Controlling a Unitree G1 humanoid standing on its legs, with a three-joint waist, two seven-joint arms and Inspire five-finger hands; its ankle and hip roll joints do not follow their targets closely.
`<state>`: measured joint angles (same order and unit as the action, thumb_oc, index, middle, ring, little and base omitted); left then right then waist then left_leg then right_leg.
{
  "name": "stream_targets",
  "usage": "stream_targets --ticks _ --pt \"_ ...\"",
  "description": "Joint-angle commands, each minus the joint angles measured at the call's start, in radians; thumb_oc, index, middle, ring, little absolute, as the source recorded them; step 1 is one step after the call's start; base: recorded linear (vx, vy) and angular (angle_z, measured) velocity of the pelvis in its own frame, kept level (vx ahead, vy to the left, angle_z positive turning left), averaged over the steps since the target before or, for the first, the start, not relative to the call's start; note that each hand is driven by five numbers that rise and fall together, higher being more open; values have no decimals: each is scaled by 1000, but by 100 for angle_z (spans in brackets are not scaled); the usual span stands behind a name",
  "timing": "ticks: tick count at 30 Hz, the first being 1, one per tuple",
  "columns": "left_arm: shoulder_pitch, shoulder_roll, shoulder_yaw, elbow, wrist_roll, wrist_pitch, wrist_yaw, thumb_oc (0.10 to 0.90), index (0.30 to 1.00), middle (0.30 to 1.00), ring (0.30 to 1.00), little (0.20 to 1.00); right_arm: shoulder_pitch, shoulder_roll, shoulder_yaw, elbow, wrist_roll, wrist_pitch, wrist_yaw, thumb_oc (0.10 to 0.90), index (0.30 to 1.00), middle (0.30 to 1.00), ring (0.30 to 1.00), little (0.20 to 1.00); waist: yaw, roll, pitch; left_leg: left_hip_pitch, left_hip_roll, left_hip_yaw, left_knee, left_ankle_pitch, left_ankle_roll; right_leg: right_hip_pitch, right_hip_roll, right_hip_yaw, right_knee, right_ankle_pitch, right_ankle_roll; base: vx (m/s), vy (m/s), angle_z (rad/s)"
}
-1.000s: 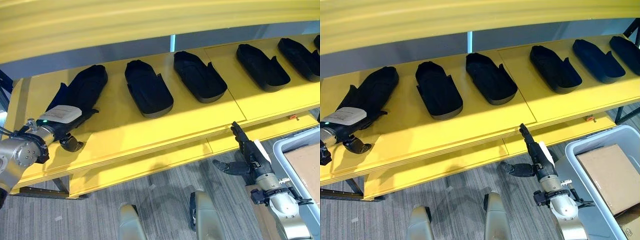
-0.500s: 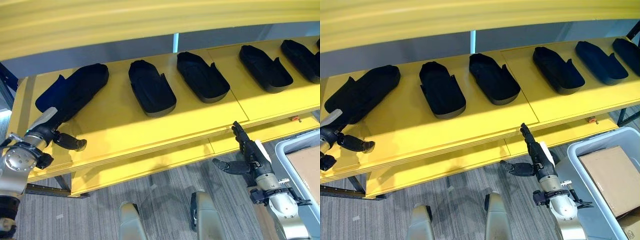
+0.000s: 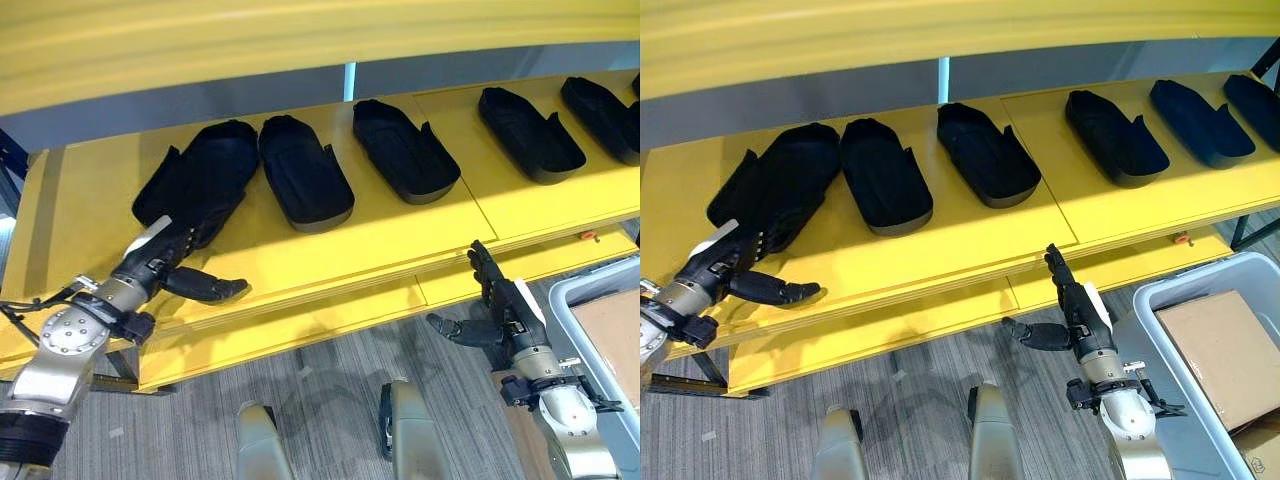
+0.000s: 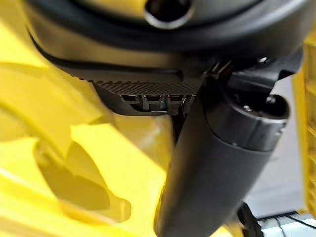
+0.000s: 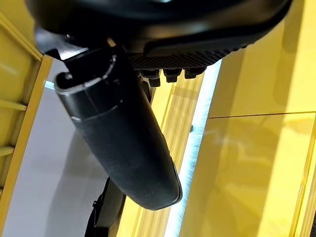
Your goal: Move parts from the plastic box to the shelf.
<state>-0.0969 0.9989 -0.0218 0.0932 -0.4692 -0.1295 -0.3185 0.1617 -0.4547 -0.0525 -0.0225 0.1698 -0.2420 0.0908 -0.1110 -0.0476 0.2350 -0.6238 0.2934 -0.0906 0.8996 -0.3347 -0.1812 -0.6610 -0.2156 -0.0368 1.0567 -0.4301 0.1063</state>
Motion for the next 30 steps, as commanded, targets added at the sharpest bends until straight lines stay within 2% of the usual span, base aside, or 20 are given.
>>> stream_targets --ticks 1,8,14,25,28,30 --pt "-20 6 -34 -73 -126 -52 -25 900 1000 1000 1000 1000 -38 -27 -67 -101 53 -89 -15 900 1000 1000 1000 1000 -14 -3 -66 -17 -14 22 15 31 75 62 -3 38 -108 59 -2 0 0 0" --pt "-18 -1 -56 -129 -197 -53 -17 900 1000 1000 1000 1000 -33 -35 -60 -104 52 -92 -17 900 1000 1000 1000 1000 -17 -3 -68 -17 -14 22 13 34 75 61 -3 40 -109 61 -1 0 0 0" --pt "-10 -2 -32 -115 -174 -66 4 900 1000 1000 1000 1000 -32 -40 -58 -102 48 -93 -16 900 1000 1000 1000 1000 -15 -1 -69 -15 -14 22 11 34 76 63 -4 40 -111 63 1 0 0 0" --pt "-13 32 158 -97 -67 -152 111 900 1000 1000 1000 1000 -32 -48 -75 -99 49 -108 -6 900 1000 1000 1000 1000 -3 6 -75 -18 -19 22 10 36 76 65 -6 35 -110 61 0 0 0 0" --pt "-32 58 197 -82 -2 -177 146 900 1000 1000 1000 1000 -35 -52 -76 -96 51 -114 0 900 1000 1000 1000 1000 0 8 -76 -19 -20 21 10 36 76 67 -6 35 -110 58 -1 0 0 0" --pt "-50 118 251 -87 95 -212 192 900 1000 1000 1000 1000 -37 -60 -74 -90 55 -118 7 900 1000 1000 1000 1000 3 10 -79 -19 -20 18 10 34 76 69 -6 35 -111 57 0 0 0 0"
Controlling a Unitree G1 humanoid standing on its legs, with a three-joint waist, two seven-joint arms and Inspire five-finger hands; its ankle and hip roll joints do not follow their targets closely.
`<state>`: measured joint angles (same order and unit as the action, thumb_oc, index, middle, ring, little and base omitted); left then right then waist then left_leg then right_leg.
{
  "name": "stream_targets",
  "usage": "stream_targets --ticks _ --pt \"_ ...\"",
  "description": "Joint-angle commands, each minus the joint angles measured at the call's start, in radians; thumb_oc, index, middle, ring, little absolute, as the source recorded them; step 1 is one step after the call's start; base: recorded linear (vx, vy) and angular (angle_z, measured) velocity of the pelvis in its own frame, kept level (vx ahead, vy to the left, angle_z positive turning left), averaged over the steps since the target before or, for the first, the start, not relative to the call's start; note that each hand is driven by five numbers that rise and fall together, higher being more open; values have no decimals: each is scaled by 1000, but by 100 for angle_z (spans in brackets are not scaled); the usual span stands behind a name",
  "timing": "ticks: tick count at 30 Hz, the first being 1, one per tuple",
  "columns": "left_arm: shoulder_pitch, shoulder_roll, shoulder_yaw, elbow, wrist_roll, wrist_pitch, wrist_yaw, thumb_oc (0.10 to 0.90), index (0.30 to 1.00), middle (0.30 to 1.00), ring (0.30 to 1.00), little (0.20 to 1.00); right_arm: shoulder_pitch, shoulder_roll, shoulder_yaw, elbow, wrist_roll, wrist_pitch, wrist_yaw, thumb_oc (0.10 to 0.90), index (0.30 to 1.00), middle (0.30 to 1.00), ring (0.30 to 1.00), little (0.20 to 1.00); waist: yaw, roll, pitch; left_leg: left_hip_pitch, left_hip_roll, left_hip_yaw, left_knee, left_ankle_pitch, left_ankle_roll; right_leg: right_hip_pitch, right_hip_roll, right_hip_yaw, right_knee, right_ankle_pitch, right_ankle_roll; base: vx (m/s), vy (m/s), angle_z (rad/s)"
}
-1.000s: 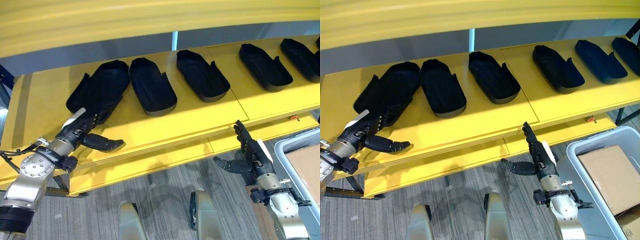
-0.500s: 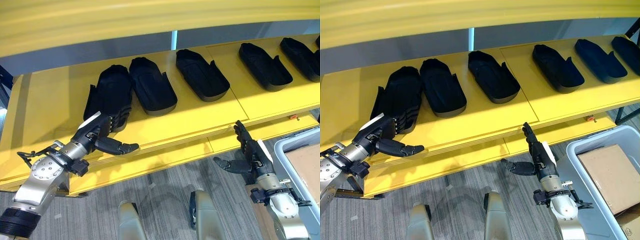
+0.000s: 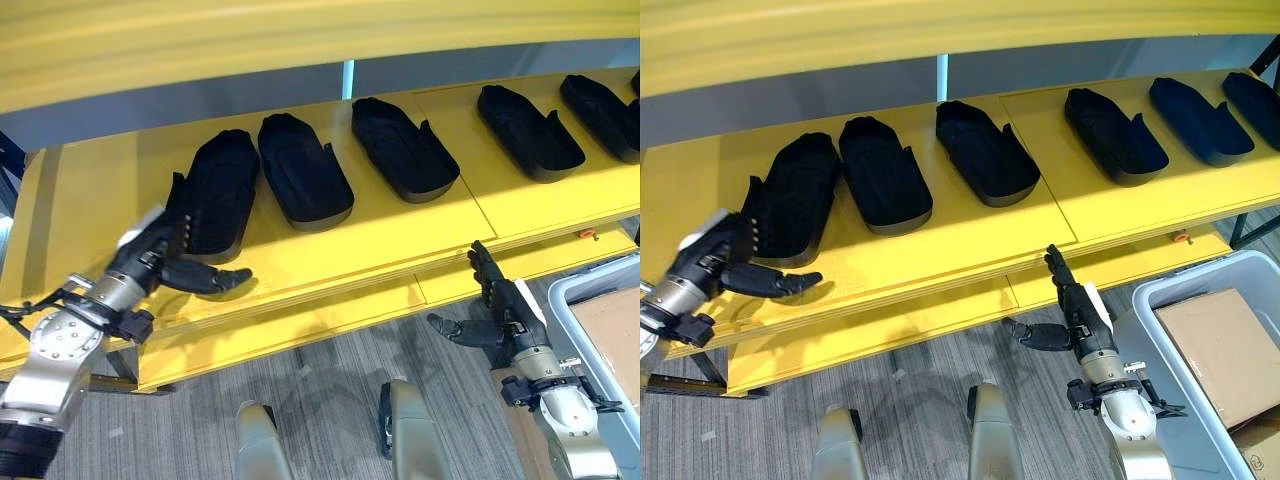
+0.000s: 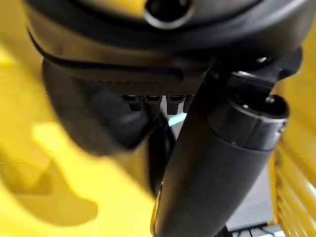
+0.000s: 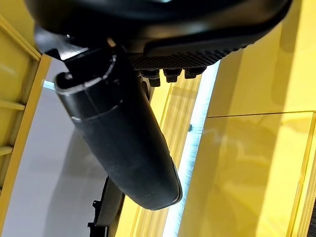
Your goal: Move parts from the plastic box to the shelf.
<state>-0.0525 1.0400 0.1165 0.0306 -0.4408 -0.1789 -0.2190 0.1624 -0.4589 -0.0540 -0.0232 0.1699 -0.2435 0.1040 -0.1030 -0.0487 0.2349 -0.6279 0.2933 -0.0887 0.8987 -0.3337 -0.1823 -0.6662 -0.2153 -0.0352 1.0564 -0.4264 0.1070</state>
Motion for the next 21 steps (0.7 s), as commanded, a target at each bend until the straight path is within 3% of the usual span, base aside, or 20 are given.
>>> stream_targets --ticks 1,3,4,13,21 --pt "-98 85 125 -27 89 -169 107 900 1000 1000 1000 1000 -37 -58 -72 -90 55 -119 -3 900 1000 1000 1000 1000 -4 11 -80 -14 -20 17 10 33 76 74 -7 33 -110 53 0 0 0 0" --pt "-102 104 141 -30 126 -177 125 900 1000 1000 1000 1000 -37 -60 -69 -87 56 -120 -2 900 1000 1000 1000 1000 -4 11 -81 -15 -19 17 10 32 76 74 -8 34 -110 53 0 0 0 0" --pt "-97 149 169 -57 210 -191 144 900 1000 1000 1000 1000 -36 -64 -70 -86 53 -123 2 900 1000 1000 1000 1000 1 13 -81 -16 -19 18 10 32 75 73 -8 33 -110 52 2 0 0 0" --pt "-22 186 298 -146 375 -224 207 900 1000 1000 1000 1000 -26 -75 -84 -87 45 -130 6 900 1000 1000 1000 1000 10 14 -82 -15 -22 17 4 32 75 74 -8 33 -115 49 4 0 0 0" --pt "-12 242 245 -192 511 -236 179 900 1000 1000 1000 1000 -32 -85 -70 -89 39 -132 2 900 1000 1000 1000 1000 8 16 -73 -21 -24 13 8 31 76 75 -11 32 -115 48 7 0 0 0"
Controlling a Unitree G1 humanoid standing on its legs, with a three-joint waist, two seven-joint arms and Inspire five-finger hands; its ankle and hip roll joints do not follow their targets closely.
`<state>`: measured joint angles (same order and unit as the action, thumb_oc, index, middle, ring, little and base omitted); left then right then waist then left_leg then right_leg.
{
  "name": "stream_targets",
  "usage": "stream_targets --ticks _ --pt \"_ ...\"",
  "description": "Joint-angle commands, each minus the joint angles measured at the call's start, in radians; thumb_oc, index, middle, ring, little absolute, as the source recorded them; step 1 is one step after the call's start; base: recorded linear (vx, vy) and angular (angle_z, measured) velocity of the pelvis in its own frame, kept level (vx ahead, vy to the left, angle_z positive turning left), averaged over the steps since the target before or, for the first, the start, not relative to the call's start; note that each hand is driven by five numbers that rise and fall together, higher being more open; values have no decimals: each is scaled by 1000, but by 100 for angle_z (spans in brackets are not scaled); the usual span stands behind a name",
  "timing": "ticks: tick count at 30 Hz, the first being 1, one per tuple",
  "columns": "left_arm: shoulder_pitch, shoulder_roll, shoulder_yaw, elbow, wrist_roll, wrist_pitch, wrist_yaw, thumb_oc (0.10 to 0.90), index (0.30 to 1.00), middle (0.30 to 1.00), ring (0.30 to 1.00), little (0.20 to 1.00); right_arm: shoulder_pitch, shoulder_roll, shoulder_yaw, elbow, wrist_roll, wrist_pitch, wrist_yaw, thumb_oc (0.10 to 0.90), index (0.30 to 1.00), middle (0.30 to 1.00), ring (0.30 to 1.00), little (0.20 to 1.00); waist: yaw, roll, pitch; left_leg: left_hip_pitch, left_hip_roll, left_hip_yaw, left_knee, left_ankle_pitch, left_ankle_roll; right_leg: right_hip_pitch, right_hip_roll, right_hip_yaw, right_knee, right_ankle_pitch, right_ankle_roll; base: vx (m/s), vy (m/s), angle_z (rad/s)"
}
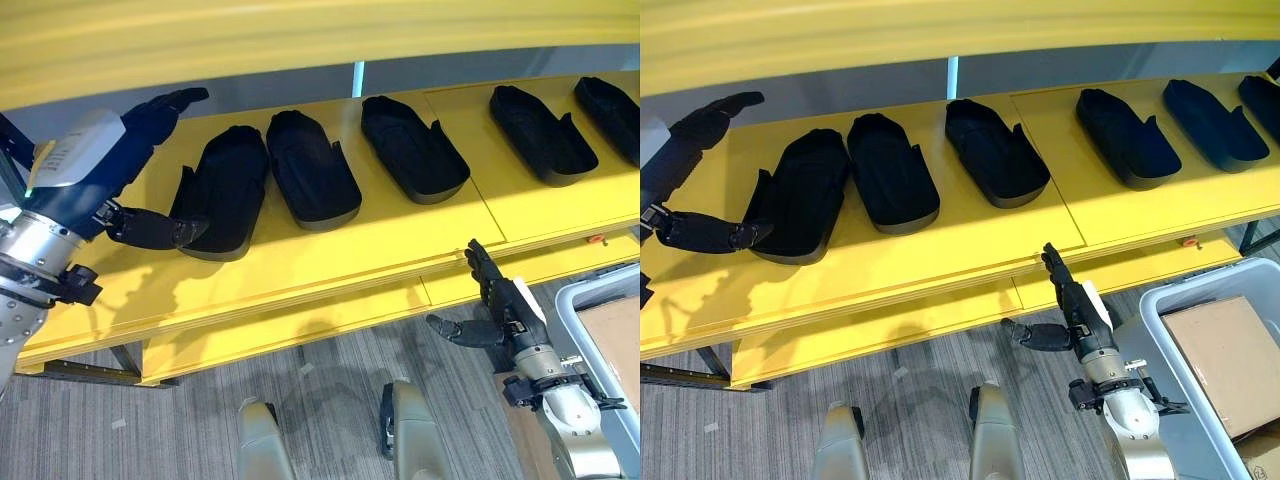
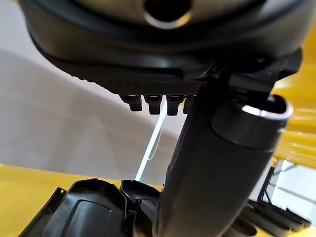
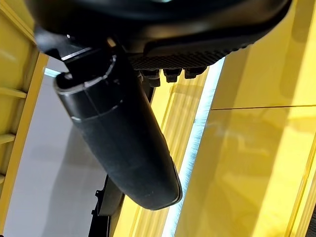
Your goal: Move parts from the plastic box to the shelf.
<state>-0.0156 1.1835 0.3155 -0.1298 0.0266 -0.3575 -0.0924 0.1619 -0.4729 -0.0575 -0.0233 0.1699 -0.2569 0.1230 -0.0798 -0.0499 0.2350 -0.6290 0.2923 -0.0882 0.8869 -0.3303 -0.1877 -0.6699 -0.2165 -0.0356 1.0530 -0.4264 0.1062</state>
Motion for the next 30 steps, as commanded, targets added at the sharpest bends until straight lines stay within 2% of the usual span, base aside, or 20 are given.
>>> stream_targets --ticks 1,8,13,22,30 --pt "-55 101 29 -36 53 -60 47 900 1000 1000 1000 1000 -33 -71 -63 -88 37 -118 -17 900 1000 1000 1000 1000 -16 17 -71 -19 -24 13 20 27 82 80 -11 32 -112 49 8 0 0 0" --pt "-97 100 -84 -13 95 -54 -7 900 1000 1000 1000 1000 -26 -72 -63 -94 32 -116 -21 900 1000 1000 1000 1000 -20 13 -65 -17 -24 17 21 27 83 80 -12 32 -111 49 8 0 0 0" --pt "-113 62 -138 68 93 -27 -34 900 1000 1000 1000 1000 -21 -68 -70 -90 30 -109 -22 900 1000 1000 1000 1000 -24 9 -66 -22 -21 15 21 29 83 72 -9 34 -110 51 6 0 0 0" --pt "-123 -21 -148 193 9 28 -64 900 1000 1000 1000 1000 -24 -52 -86 -84 40 -96 -18 900 1000 1000 1000 1000 -30 6 -64 -29 -19 19 28 30 84 61 -5 36 -107 54 2 0 0 0" --pt "-158 -48 -159 297 24 58 -41 900 1000 1000 1000 1000 -33 -51 -82 -80 44 -86 -10 900 1000 1000 1000 1000 -33 6 -59 -31 -20 23 31 29 86 58 -7 38 -106 55 2 0 0 0"
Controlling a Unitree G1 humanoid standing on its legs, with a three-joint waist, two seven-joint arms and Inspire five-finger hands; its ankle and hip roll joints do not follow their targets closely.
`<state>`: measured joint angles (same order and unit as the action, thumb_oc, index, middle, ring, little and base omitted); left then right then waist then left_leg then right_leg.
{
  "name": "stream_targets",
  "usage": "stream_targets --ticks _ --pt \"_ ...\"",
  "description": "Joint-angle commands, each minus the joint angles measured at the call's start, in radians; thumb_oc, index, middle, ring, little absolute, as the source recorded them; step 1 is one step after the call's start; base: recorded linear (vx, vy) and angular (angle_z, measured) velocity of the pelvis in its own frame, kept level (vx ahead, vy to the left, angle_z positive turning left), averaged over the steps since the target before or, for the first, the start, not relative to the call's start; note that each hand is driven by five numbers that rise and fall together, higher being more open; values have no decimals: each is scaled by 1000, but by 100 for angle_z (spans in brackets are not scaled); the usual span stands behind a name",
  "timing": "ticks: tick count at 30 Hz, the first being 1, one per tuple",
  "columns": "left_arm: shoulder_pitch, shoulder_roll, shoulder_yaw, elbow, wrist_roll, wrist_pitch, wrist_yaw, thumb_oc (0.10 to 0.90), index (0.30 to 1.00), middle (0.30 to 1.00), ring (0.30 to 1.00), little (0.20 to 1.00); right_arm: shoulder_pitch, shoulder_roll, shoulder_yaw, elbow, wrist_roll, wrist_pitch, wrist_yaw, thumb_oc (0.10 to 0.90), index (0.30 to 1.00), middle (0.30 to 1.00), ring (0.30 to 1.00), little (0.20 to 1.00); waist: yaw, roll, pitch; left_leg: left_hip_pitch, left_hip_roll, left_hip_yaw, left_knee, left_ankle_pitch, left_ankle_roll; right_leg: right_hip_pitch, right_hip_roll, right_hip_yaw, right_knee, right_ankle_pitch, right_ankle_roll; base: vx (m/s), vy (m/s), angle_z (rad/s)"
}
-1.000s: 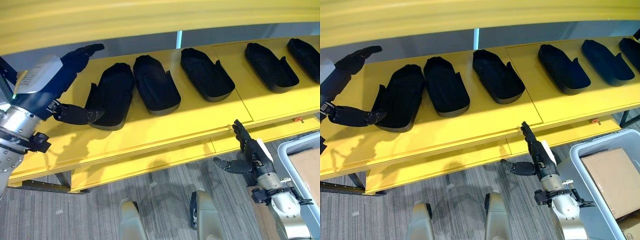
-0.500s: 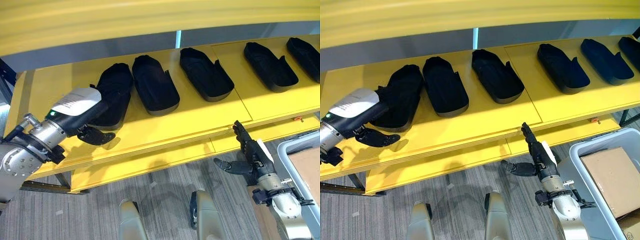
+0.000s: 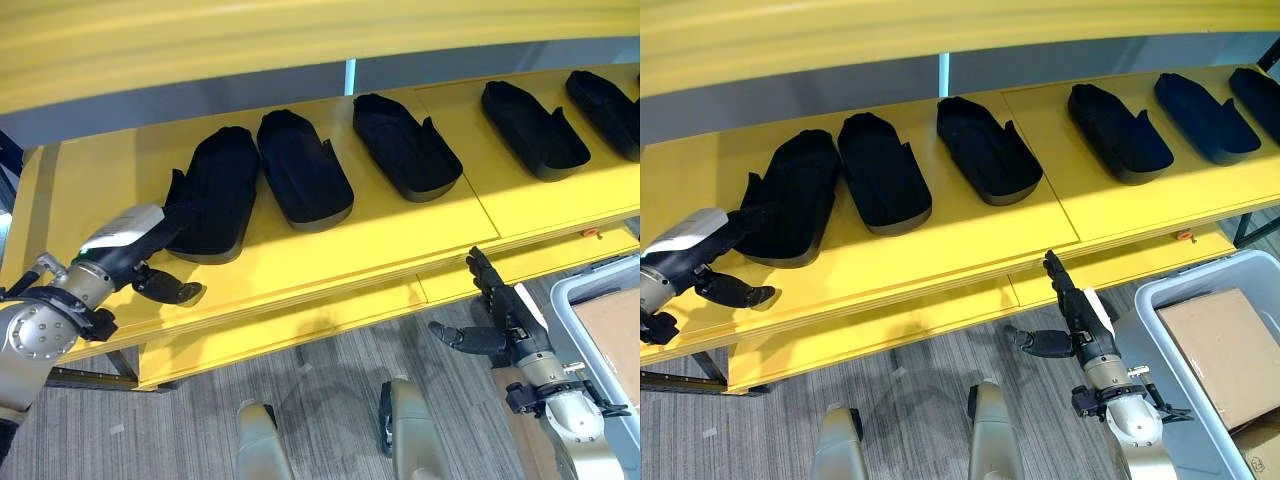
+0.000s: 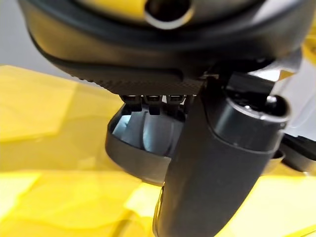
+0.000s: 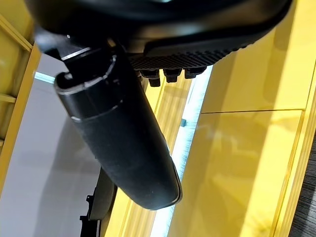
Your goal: Move parts from the plastic box to the shelf.
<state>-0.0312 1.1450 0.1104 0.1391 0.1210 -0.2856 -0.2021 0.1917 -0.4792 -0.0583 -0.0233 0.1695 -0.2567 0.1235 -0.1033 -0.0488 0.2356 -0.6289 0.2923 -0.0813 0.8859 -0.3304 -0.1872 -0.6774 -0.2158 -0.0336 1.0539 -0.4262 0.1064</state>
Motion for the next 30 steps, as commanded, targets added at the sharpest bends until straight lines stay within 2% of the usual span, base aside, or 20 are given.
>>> stream_targets --ticks 1,9,12,16,21,30 --pt "-148 -12 45 42 -68 -11 74 900 1000 1000 1000 1000 -65 -45 -81 -79 45 -86 -10 900 1000 1000 1000 1000 -9 4 -59 -31 -19 16 33 29 86 66 -8 36 -106 54 2 0 0 0" --pt "-214 13 -1 87 16 -2 74 900 1000 1000 1000 1000 -72 -55 -74 -69 45 -83 -7 900 1000 1000 1000 1000 -13 1 -60 -34 -21 18 39 26 86 66 -8 38 -104 51 1 0 0 0" --pt "-298 73 -73 70 123 -5 72 900 1000 1000 1000 1000 -78 -68 -58 -67 37 -79 -3 900 1000 1000 1000 1000 -18 0 -60 -34 -20 18 39 23 85 67 -9 38 -103 49 2 0 0 0" --pt "-408 108 -166 50 186 -15 79 900 1000 1000 1000 1000 -78 -73 -42 -66 36 -75 4 900 1000 1000 1000 1000 -21 -2 -59 -30 -20 16 38 22 85 68 -10 39 -103 48 4 0 0 0" --pt "-491 123 -242 41 202 -11 56 900 1000 1000 1000 1000 -69 -78 -37 -64 35 -67 9 900 1000 1000 1000 1000 -22 -4 -58 -26 -19 17 33 23 86 71 -11 39 -106 48 6 0 0 0" --pt "-539 137 -290 55 222 -2 24 900 1000 1000 1000 1000 -62 -69 -35 -59 41 -58 18 900 1000 1000 1000 1000 -22 -4 -59 -22 -16 17 32 22 85 71 -10 43 -104 44 7 0 0 0"
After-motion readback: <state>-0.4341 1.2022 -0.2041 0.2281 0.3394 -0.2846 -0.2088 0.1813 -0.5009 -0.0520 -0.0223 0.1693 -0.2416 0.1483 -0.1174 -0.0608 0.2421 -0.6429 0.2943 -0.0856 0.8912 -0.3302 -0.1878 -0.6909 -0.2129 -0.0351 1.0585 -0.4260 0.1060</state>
